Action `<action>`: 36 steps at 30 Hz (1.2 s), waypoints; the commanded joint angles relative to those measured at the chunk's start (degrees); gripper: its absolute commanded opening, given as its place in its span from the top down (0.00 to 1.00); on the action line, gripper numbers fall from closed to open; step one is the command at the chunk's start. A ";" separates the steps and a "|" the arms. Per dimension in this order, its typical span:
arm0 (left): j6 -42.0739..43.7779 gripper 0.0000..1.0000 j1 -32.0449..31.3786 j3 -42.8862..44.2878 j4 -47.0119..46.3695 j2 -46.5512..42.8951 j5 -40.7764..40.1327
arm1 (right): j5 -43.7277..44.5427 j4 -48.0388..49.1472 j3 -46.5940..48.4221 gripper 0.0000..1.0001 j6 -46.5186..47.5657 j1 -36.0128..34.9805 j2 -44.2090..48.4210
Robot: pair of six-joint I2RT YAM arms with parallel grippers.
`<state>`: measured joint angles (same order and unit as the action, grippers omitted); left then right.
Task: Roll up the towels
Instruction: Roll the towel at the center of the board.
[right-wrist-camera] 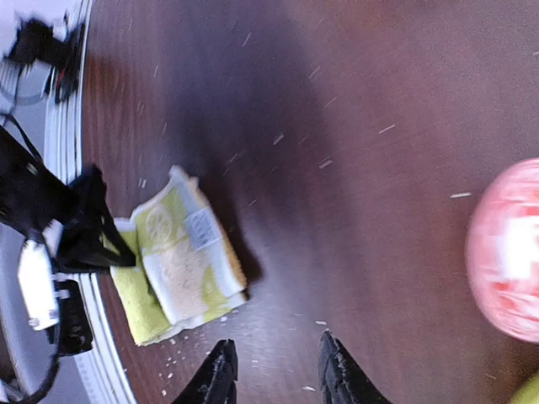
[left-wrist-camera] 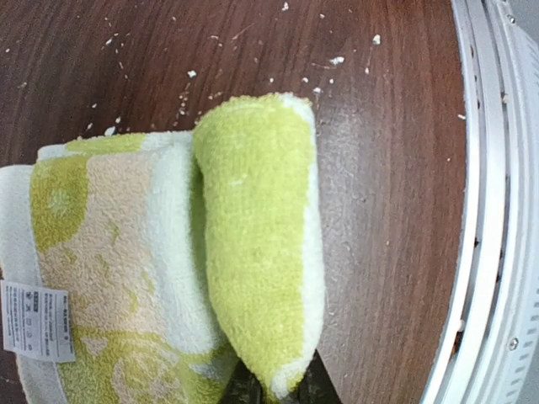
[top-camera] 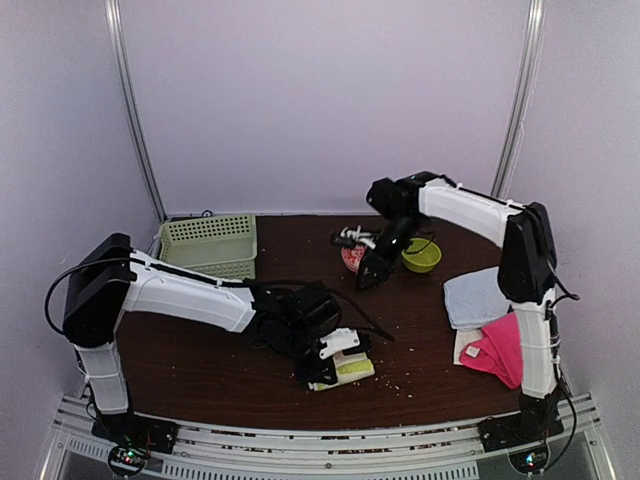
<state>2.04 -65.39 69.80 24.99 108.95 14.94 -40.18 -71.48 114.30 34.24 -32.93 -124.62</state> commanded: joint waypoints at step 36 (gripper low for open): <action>-4.99 0.96 11.00 4.93 2.55 16.22 27.20 | 49.55 47.46 -58.21 0.53 6.10 -38.77 32.02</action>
<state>-2.94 -54.30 75.61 25.54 121.12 46.50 3.14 -31.00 56.55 40.38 -71.00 -92.73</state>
